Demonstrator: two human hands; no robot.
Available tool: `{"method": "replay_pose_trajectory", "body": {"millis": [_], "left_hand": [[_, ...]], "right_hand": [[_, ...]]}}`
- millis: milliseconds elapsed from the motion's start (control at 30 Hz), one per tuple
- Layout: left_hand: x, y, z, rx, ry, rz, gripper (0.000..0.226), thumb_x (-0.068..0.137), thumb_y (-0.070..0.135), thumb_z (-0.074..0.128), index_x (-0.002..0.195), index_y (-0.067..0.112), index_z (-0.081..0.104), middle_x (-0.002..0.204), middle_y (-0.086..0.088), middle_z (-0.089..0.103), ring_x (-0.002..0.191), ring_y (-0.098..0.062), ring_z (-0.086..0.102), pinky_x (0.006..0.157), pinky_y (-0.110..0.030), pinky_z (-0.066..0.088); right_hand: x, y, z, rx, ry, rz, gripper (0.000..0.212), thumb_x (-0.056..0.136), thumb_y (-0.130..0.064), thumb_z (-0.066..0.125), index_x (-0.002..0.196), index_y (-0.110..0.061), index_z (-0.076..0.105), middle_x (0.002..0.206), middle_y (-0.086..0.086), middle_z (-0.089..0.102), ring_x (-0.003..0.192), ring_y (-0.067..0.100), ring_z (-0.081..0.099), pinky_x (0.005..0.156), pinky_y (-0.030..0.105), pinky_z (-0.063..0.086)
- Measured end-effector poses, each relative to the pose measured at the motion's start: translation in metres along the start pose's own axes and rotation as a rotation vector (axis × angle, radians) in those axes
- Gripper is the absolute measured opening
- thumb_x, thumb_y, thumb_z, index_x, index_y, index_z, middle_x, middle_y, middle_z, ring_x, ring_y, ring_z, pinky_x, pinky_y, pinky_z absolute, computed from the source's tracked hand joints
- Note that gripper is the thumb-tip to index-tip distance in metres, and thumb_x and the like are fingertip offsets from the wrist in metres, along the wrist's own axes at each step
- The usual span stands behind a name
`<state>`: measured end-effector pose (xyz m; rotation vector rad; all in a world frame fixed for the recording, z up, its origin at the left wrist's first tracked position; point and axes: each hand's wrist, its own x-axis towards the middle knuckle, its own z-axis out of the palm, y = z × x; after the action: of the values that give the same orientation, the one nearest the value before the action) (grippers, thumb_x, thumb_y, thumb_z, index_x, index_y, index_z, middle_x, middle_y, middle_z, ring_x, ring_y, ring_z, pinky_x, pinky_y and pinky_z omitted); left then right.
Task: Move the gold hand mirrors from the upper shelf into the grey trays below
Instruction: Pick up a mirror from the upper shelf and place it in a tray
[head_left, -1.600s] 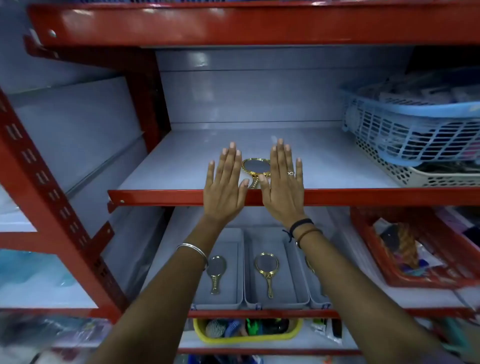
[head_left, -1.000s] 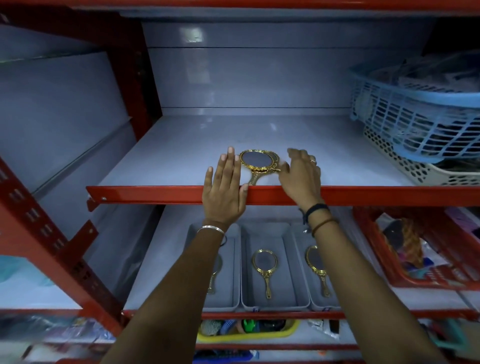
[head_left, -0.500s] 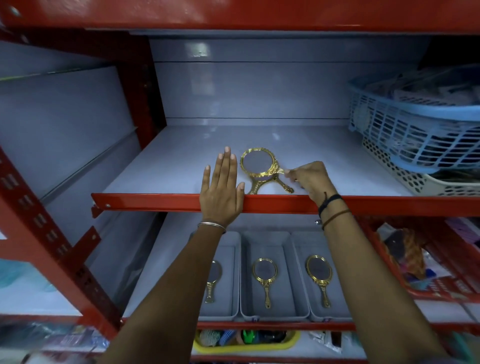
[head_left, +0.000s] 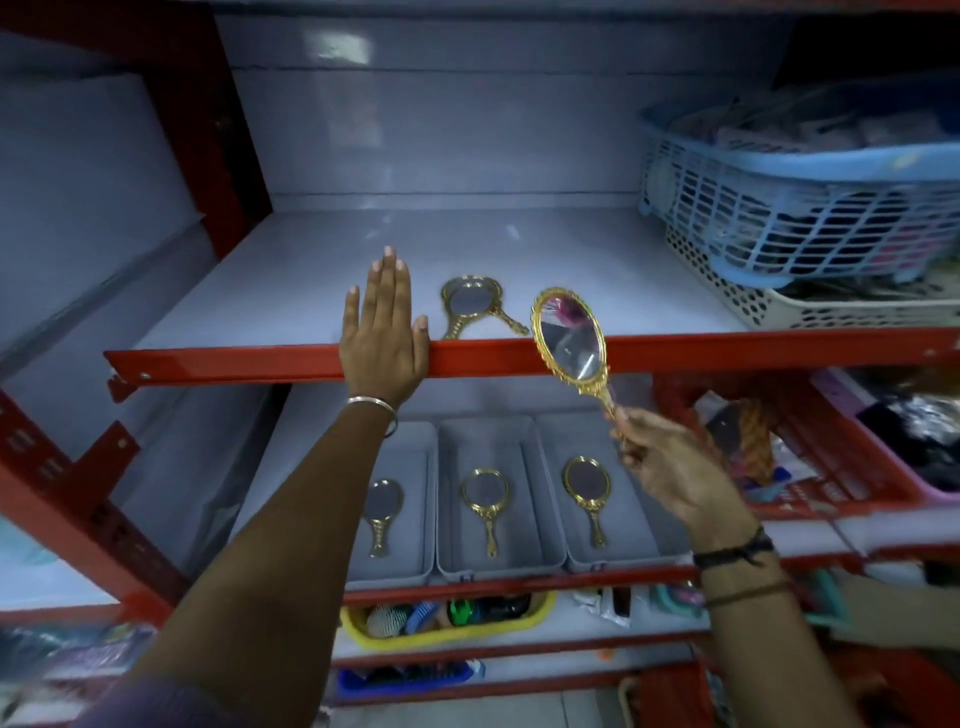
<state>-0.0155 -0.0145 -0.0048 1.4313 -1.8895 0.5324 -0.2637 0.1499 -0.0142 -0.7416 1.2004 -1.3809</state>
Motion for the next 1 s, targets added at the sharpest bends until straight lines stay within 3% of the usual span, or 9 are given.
{"method": "replay_pose_trajectory", "body": {"millis": [67, 133, 233, 300, 467, 600, 700, 833, 1000], "left_hand": [[0.001, 0.000, 0.000, -0.004, 0.009, -0.003, 0.062, 0.092, 0.032, 0.022, 0.147, 0.003, 0.024, 0.156, -0.013, 0.027, 0.144, -0.024, 0.026, 0.118, -0.039, 0.014], [0.000, 0.000, 0.001, -0.001, 0.001, -0.003, 0.062, 0.092, 0.032, 0.022, 0.147, 0.003, 0.024, 0.156, -0.013, 0.027, 0.145, -0.024, 0.025, 0.118, -0.041, 0.016], [-0.001, 0.001, 0.003, 0.008, -0.002, -0.011, 0.062, 0.093, 0.032, 0.021, 0.148, 0.004, 0.022, 0.157, -0.013, 0.025, 0.146, -0.023, 0.023, 0.119, -0.040, 0.016], [-0.001, 0.001, 0.004, 0.004, 0.002, -0.019, 0.062, 0.093, 0.031, 0.020, 0.147, 0.003, 0.022, 0.156, -0.014, 0.025, 0.145, -0.024, 0.024, 0.119, -0.040, 0.016], [0.000, 0.001, 0.005, 0.008, 0.028, -0.018, 0.061, 0.093, 0.031, 0.020, 0.147, 0.002, 0.024, 0.155, -0.015, 0.028, 0.145, -0.024, 0.025, 0.118, -0.040, 0.019], [0.000, 0.000, 0.008, 0.006, 0.052, -0.007, 0.061, 0.093, 0.031, 0.020, 0.146, 0.002, 0.026, 0.154, -0.015, 0.030, 0.144, -0.025, 0.026, 0.118, -0.040, 0.020], [0.000, -0.001, 0.009, 0.013, 0.060, -0.008, 0.061, 0.093, 0.031, 0.020, 0.146, 0.002, 0.026, 0.154, -0.015, 0.030, 0.144, -0.024, 0.026, 0.118, -0.040, 0.019], [0.000, -0.001, 0.009, 0.011, 0.052, -0.013, 0.061, 0.093, 0.031, 0.021, 0.146, 0.002, 0.026, 0.154, -0.015, 0.030, 0.144, -0.024, 0.027, 0.118, -0.040, 0.019], [0.001, -0.002, 0.006, 0.006, 0.031, -0.010, 0.060, 0.092, 0.030, 0.023, 0.145, 0.002, 0.028, 0.153, -0.015, 0.032, 0.143, -0.024, 0.029, 0.119, -0.032, 0.011]], "right_hand": [[-0.010, 0.024, -0.022, -0.049, 0.055, 0.070, 0.005, 0.078, -0.017, 0.066, 0.074, -0.015, 0.067, 0.055, -0.011, 0.065, 0.060, 0.004, 0.051, 0.056, 0.017, 0.038], [-0.016, 0.050, -0.046, -0.107, 0.119, 0.149, 0.016, 0.089, -0.013, 0.056, 0.078, -0.016, 0.066, 0.061, -0.011, 0.064, 0.062, 0.006, 0.047, 0.057, 0.020, 0.032], [-0.011, 0.084, -0.069, -0.171, 0.261, 0.274, 0.012, 0.090, -0.016, 0.058, 0.093, -0.010, 0.068, 0.072, -0.003, 0.061, 0.046, 0.004, 0.036, 0.038, 0.014, 0.031], [0.003, 0.104, -0.076, -0.184, 0.358, 0.331, 0.023, 0.089, -0.012, 0.059, 0.109, -0.002, 0.065, 0.066, -0.002, 0.063, 0.033, 0.002, 0.034, 0.028, 0.011, 0.028], [0.056, 0.135, -0.073, -0.240, 0.447, 0.432, 0.033, 0.092, -0.003, 0.053, 0.123, 0.006, 0.057, 0.064, 0.003, 0.044, 0.053, 0.011, 0.033, 0.044, 0.017, 0.038], [0.090, 0.156, -0.082, -0.363, 0.481, 0.514, 0.028, 0.089, 0.001, 0.055, 0.113, 0.014, 0.060, 0.051, 0.005, 0.045, 0.048, 0.013, 0.029, 0.038, 0.020, 0.032], [0.103, 0.169, -0.090, -0.394, 0.483, 0.544, 0.010, 0.087, -0.001, 0.059, 0.087, 0.004, 0.068, 0.052, 0.005, 0.045, 0.045, 0.012, 0.032, 0.030, 0.014, 0.028], [0.104, 0.160, -0.087, -0.670, 0.461, 0.550, 0.033, 0.089, -0.017, 0.059, 0.057, -0.013, 0.052, 0.055, 0.002, 0.046, 0.049, 0.015, 0.042, 0.044, 0.024, 0.033], [0.072, 0.106, -0.053, -0.900, 0.471, 0.296, 0.028, 0.080, -0.018, 0.061, 0.055, -0.008, 0.052, 0.067, 0.013, 0.058, 0.065, 0.024, 0.055, 0.061, 0.027, 0.037]]}}
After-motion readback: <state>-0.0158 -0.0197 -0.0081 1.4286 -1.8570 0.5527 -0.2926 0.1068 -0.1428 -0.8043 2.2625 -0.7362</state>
